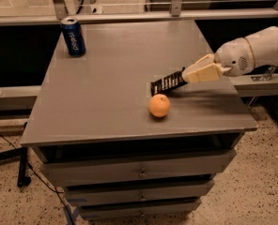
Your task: Move rxbar chocolate near orange
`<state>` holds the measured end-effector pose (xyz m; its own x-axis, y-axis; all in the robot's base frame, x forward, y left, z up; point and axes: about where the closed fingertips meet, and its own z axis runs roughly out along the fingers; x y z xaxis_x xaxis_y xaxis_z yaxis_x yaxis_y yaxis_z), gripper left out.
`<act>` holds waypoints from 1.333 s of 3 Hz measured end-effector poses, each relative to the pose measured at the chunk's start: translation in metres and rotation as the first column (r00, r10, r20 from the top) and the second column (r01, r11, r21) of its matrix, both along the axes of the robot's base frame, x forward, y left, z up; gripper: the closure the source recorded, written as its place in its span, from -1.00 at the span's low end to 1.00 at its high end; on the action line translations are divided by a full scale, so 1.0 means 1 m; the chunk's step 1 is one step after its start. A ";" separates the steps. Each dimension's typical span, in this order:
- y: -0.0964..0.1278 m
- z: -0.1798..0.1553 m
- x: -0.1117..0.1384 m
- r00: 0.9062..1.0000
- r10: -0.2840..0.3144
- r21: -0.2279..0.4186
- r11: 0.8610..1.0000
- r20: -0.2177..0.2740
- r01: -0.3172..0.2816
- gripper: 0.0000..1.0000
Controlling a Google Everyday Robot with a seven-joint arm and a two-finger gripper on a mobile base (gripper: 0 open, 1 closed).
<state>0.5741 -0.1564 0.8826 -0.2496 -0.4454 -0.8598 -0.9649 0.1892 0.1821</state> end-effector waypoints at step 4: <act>-0.016 -0.012 -0.006 0.999 0.036 -0.075 0.996 -0.025 -0.038 -0.76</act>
Offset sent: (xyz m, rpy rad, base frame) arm -0.0130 -0.0260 -0.0149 -0.0801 0.0447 0.0150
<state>0.5680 -0.1727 0.8709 -0.2515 -0.5183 -0.8174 -0.9671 0.1675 0.1914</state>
